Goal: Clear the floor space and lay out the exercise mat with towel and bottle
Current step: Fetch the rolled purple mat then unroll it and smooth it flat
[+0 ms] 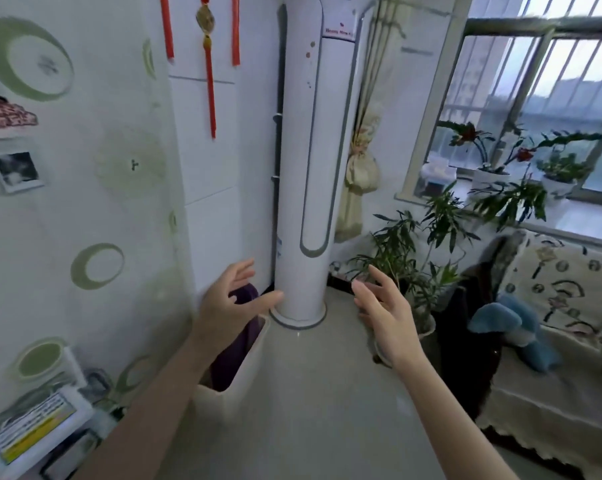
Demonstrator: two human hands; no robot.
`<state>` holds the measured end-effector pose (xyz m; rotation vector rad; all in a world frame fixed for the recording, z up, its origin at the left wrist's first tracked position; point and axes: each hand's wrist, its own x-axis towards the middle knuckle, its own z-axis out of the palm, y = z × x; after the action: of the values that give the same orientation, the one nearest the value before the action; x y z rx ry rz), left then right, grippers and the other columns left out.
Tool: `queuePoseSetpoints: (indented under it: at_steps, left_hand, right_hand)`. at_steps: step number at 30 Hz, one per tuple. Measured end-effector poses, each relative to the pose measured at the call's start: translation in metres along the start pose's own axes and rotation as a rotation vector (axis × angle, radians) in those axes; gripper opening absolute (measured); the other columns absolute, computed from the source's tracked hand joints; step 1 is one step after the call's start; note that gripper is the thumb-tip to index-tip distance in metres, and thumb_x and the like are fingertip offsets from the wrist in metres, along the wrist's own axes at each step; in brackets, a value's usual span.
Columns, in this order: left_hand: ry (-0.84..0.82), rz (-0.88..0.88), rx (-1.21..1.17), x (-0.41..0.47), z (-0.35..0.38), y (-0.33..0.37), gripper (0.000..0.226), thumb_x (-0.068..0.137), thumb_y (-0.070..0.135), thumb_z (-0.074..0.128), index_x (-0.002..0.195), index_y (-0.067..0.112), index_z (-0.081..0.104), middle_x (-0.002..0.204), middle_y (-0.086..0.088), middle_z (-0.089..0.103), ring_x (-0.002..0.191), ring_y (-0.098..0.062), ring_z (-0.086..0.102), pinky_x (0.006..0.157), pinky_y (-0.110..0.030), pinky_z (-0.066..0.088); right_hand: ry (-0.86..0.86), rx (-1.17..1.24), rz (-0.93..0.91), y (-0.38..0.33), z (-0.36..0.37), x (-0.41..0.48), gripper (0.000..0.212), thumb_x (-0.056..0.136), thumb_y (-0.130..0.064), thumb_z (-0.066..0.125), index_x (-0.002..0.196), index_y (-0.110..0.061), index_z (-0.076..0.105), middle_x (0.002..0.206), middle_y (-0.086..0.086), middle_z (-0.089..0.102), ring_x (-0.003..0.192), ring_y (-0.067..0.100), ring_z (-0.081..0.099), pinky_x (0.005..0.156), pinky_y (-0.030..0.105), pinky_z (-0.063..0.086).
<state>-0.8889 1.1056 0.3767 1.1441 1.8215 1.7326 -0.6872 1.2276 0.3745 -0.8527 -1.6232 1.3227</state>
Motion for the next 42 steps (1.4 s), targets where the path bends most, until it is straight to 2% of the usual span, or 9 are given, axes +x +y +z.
queuePoseSetpoints:
  at_steps: [5,9,14,18,28,31,35,38,42]
  left_hand:
    - [0.009,-0.043,0.020,0.084,0.011,-0.034,0.075,0.043,0.065,0.078,0.110,0.052,0.048,0.119,0.014,0.057,0.120,-0.007,0.051,0.107,-0.045,0.039]
    - [0.085,-0.099,0.005,0.147,0.012,-0.068,0.075,0.046,0.058,0.078,0.115,0.047,0.050,0.119,0.013,0.056,0.120,-0.009,0.051,0.107,-0.044,0.039]
    - [0.200,-0.158,0.048,0.224,0.026,-0.109,0.072,0.068,0.030,0.084,0.131,0.026,0.049,0.124,0.002,0.055,0.119,-0.013,0.051,0.099,-0.028,0.041]
    - [0.312,-0.226,0.063,0.295,0.031,-0.133,0.068,0.068,0.022,0.084,0.127,0.027,0.050,0.122,0.004,0.056,0.116,-0.011,0.051,0.080,-0.010,0.040]
    - [0.530,-0.433,0.059,0.393,0.006,-0.222,0.072,0.046,0.056,0.082,0.110,0.048,0.050,0.115,0.018,0.056,0.109,0.004,0.051,0.089,-0.023,0.038]
    - [0.568,-0.504,0.051,0.420,-0.006,-0.268,0.065,0.062,0.039,0.084,0.117,0.040,0.049,0.116,0.012,0.057,0.108,-0.003,0.053,0.084,-0.019,0.041]
    - [0.657,-0.617,0.031,0.453,-0.026,-0.337,0.060,0.067,0.030,0.082,0.119,0.030,0.053,0.113,0.004,0.058,0.108,-0.015,0.057,0.068,-0.009,0.044]
    - [0.702,-0.732,-0.014,0.473,-0.035,-0.382,0.063,0.071,0.022,0.081,0.127,0.019,0.053,0.116,-0.003,0.057,0.106,-0.019,0.057,0.079,-0.023,0.045]
    - [0.735,-0.861,-0.072,0.489,-0.042,-0.439,0.067,0.070,0.018,0.082,0.129,0.012,0.051,0.121,-0.011,0.055,0.105,-0.022,0.056,0.087,-0.032,0.047]
  right_hand:
    - [-0.047,-0.052,0.055,0.040,0.020,0.099,0.075,0.068,-0.058,0.065,0.136,-0.033,0.046,0.112,-0.009,0.064,0.103,0.014,0.063,0.096,0.042,0.050]
    - [-0.134,-0.081,0.054,0.071,0.049,0.188,0.068,0.074,-0.054,0.065,0.136,-0.032,0.048,0.119,0.000,0.063,0.096,0.015,0.064,0.090,0.040,0.052]
    - [-0.315,-0.105,0.022,0.102,0.093,0.301,0.063,0.085,-0.043,0.064,0.141,-0.023,0.044,0.118,0.005,0.063,0.097,0.015,0.063,0.089,0.036,0.052]
    - [-0.431,-0.129,0.032,0.120,0.122,0.388,0.085,0.065,-0.071,0.061,0.138,-0.030,0.044,0.117,0.006,0.063,0.100,0.019,0.063,0.093,0.041,0.050]
    - [-0.695,-0.176,0.158,0.204,0.223,0.518,0.089,0.061,-0.072,0.060,0.139,-0.034,0.042,0.119,0.000,0.063,0.103,0.015,0.063,0.096,0.045,0.050]
    - [-0.759,-0.192,0.203,0.239,0.257,0.547,0.087,0.063,-0.069,0.062,0.140,-0.033,0.043,0.120,0.002,0.062,0.103,0.016,0.062,0.093,0.041,0.050]
    - [-0.798,-0.248,0.254,0.283,0.302,0.586,0.061,0.086,-0.040,0.065,0.141,-0.025,0.043,0.109,-0.002,0.065,0.090,0.005,0.061,0.082,0.021,0.048]
    - [-0.844,-0.296,0.292,0.320,0.338,0.611,0.057,0.088,-0.031,0.067,0.140,-0.020,0.045,0.100,-0.006,0.067,0.079,-0.008,0.061,0.076,0.013,0.046]
    - [-0.923,-0.378,0.382,0.373,0.374,0.627,0.069,0.081,-0.047,0.069,0.141,-0.024,0.045,0.112,-0.004,0.068,0.102,0.009,0.064,0.098,0.038,0.048]
